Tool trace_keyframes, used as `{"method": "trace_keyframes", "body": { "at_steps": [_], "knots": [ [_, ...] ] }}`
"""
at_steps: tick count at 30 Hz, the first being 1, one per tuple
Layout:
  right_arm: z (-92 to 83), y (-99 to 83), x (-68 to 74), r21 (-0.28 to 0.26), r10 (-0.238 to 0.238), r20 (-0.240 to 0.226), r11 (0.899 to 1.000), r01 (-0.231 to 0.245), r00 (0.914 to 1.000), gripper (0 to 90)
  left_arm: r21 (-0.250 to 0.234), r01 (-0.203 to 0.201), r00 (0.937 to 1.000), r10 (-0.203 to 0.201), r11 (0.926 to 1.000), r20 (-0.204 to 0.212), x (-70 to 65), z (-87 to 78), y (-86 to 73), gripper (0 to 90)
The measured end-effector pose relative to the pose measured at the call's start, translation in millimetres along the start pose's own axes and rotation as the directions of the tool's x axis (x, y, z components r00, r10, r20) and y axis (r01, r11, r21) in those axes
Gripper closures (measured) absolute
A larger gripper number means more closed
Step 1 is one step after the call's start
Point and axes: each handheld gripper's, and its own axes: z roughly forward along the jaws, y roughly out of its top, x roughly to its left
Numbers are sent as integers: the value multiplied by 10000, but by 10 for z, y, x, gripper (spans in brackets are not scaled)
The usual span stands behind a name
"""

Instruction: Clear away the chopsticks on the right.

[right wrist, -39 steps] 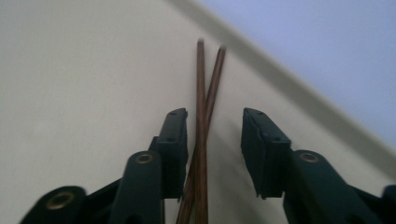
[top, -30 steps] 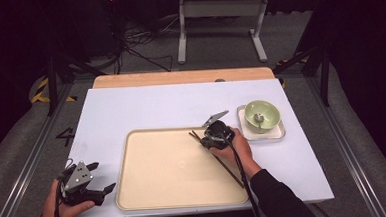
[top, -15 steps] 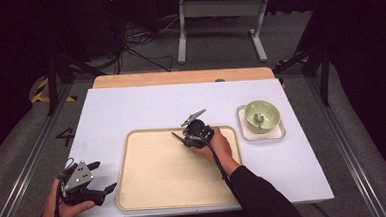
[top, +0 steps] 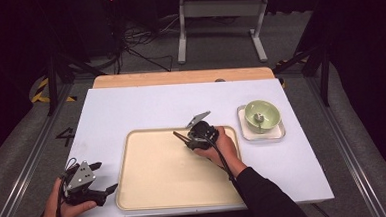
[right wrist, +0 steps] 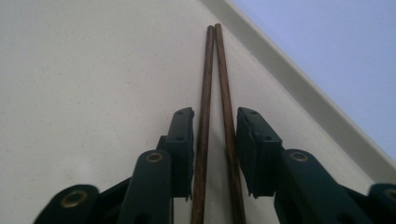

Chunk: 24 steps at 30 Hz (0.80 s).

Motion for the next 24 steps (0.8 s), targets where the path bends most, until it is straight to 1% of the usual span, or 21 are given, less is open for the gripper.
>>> {"method": "trace_keyframes", "body": {
  "at_steps": [1, 3, 5, 7, 9, 11, 17, 24],
  "knots": [
    [6, 8, 10, -23, -103, -21, 9999, 103, 9999, 701, 21, -22, 10000, 22, 10000, 15, 1, 0, -3, 120],
    [18, 26, 31, -20, -189, 7, 9998, 189, 9998, 787, 38, 16, 10000, -16, 10000, 34, 3, 0, -10, 120],
    [20, 37, 48, 35, -208, 130, 9998, 208, 9997, 802, 16, 24, 10000, -24, 10000, 54, 4, -2, -14, 120],
    [20, 29, 34, -24, 6, 65, 10000, -6, 10000, 804, 19, -4, 10000, 4, 10000, 75, 6, -3, -14, 120],
    [10, 9, 18, -47, 360, 121, 9993, -360, 9993, 804, 28, -7, 10000, 7, 10000, 83, 1, -1, -14, 121],
    [-9, -23, 2, -86, 570, 253, 9984, -568, 9981, 804, 57, -19, 9999, 18, 10000, 105, -3, 0, -15, 121],
    [-99, -152, -20, -120, 852, 464, 9963, -848, 9953, 804, -57, 54, 9999, -53, 10000, 106, 3, -14, -16, 120],
    [-221, -336, -90, -227, 1262, 576, 9919, -1251, 9903, 794, 1, 34, 9999, -34, 10000, 115, 1, -6, -13, 120]
  ]
}}
